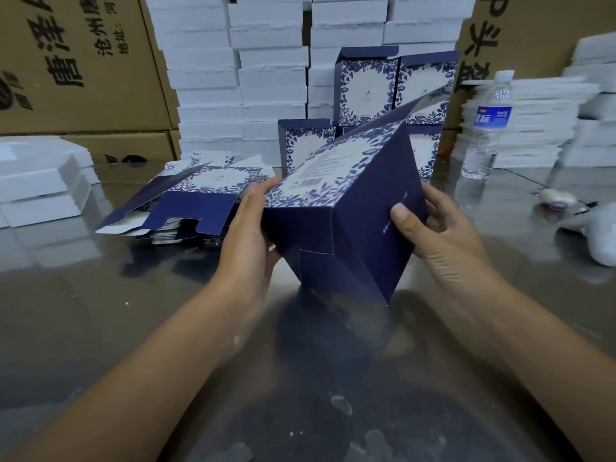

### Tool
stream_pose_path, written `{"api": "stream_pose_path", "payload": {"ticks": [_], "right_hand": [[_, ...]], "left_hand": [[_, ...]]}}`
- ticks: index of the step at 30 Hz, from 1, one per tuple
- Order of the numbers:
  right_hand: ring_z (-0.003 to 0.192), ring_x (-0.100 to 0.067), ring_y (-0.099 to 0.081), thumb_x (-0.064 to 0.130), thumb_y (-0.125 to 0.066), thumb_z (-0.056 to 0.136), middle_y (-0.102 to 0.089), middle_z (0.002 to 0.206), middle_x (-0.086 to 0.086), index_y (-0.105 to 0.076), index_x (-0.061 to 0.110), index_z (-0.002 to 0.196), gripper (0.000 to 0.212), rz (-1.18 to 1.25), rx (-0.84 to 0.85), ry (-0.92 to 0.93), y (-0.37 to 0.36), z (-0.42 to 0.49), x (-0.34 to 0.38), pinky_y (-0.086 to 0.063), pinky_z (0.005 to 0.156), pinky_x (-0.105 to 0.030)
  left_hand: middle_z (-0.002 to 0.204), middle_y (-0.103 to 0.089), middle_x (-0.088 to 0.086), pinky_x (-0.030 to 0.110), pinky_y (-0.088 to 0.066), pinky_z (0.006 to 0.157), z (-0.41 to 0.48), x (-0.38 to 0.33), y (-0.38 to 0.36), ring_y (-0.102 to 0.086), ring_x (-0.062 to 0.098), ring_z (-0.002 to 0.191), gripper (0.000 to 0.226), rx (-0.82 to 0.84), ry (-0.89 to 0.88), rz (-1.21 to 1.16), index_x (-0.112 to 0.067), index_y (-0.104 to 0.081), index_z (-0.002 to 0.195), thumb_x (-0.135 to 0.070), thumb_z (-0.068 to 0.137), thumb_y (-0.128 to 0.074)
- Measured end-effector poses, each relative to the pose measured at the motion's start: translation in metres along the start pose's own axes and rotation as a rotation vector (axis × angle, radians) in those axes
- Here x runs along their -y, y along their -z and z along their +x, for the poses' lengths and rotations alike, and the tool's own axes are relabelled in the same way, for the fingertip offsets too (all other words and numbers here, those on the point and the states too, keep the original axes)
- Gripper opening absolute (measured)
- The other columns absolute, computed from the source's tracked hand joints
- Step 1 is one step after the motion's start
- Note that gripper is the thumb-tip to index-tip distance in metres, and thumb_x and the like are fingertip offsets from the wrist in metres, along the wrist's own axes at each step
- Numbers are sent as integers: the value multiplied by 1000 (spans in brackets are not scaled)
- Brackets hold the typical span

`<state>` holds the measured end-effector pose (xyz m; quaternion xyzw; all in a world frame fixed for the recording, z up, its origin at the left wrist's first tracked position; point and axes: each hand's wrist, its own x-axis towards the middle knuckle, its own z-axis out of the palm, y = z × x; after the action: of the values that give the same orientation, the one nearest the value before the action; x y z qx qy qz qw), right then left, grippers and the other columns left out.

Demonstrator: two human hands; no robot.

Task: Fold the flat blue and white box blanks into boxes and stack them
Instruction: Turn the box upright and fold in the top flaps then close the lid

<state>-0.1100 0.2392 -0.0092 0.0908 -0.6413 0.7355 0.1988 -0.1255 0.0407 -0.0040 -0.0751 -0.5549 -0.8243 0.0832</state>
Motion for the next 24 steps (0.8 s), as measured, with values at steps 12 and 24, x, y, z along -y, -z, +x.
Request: {"api": "stream_pose_path", "payload": {"ticks": [12, 24], "right_hand": [[80, -3, -67, 42, -69, 74, -72, 90, 10, -70, 30, 90, 19, -47, -18, 197, -5, -8, 15, -52, 69, -17], [88, -16, -54, 30, -69, 77, -58, 84, 20, -59, 38, 84, 15, -587, -82, 553, -7, -16, 25, -43, 79, -21]], "left_hand": [[63, -68, -9, 19, -51, 53, 6, 0, 2, -62, 6, 55, 31, -174, 72, 61, -18, -60, 91, -43, 98, -42], [95, -53, -16, 14, -42, 82, -9, -6, -6, -52, -5, 88, 15, -273, -557, 519, -32, -48, 91, -19, 97, -46]]}}
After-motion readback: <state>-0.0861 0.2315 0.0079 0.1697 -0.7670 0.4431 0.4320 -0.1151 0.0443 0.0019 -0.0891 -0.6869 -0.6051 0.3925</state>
